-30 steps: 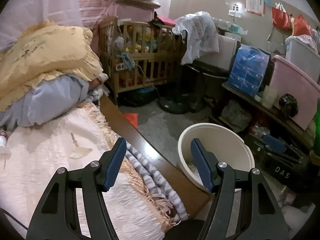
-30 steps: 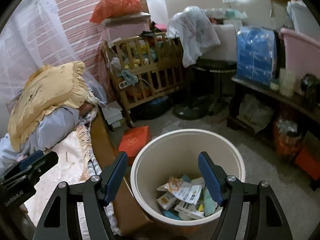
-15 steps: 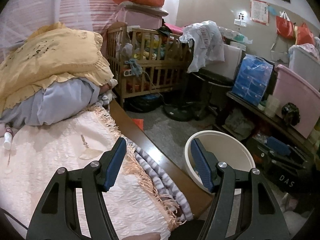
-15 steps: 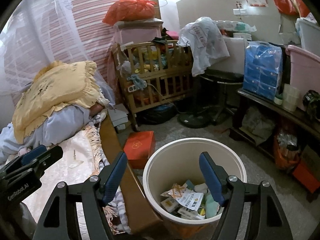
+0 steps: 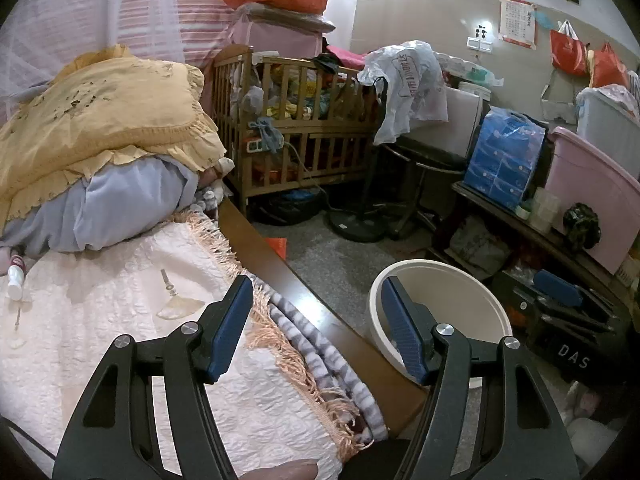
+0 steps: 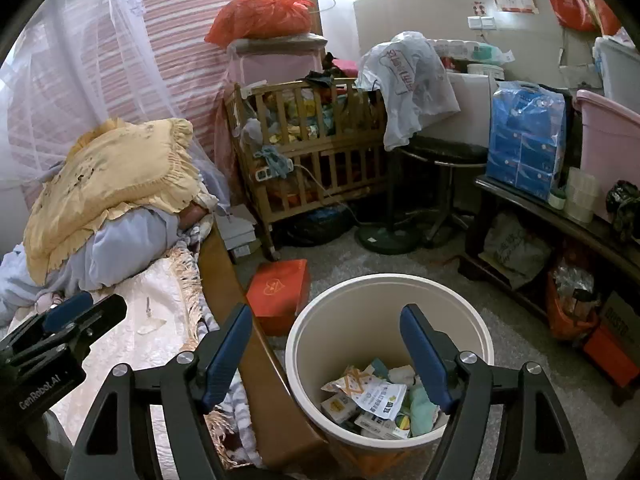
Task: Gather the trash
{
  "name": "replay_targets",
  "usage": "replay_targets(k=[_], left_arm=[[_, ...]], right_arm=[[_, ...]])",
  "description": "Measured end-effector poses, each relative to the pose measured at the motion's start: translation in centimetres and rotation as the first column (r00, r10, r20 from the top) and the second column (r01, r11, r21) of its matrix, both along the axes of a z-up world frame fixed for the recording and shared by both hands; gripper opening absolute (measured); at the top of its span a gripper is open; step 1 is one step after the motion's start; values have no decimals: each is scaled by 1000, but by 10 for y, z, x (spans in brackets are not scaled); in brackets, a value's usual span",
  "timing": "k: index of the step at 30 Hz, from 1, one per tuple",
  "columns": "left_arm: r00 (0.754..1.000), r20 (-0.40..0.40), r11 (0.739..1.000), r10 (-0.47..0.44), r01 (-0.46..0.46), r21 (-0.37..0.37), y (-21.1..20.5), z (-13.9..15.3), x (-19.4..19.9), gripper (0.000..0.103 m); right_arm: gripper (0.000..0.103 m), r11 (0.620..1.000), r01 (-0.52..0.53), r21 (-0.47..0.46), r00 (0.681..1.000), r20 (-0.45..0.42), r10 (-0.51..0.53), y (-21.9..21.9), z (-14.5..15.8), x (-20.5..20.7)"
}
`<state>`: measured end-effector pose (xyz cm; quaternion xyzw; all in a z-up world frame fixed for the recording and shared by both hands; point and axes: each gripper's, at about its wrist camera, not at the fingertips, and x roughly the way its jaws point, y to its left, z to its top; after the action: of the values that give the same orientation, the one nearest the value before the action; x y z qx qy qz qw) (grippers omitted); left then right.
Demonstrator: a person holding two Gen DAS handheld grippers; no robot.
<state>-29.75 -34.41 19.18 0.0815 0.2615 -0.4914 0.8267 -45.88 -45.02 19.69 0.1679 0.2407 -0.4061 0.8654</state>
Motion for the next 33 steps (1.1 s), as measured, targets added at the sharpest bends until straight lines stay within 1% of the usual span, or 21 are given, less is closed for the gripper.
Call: replay_targets(k=[18, 33], left_arm=[[1000, -3, 1000, -1, 1, 8, -1, -1, 2, 66], [1000, 3, 1000, -9, 9, 16, -4, -4, 4, 66]], right_arm=[[75, 1000, 2, 13, 1000, -3, -2, -6, -7, -7], [76, 1000, 1, 14, 1000, -4, -1, -8, -7, -7]])
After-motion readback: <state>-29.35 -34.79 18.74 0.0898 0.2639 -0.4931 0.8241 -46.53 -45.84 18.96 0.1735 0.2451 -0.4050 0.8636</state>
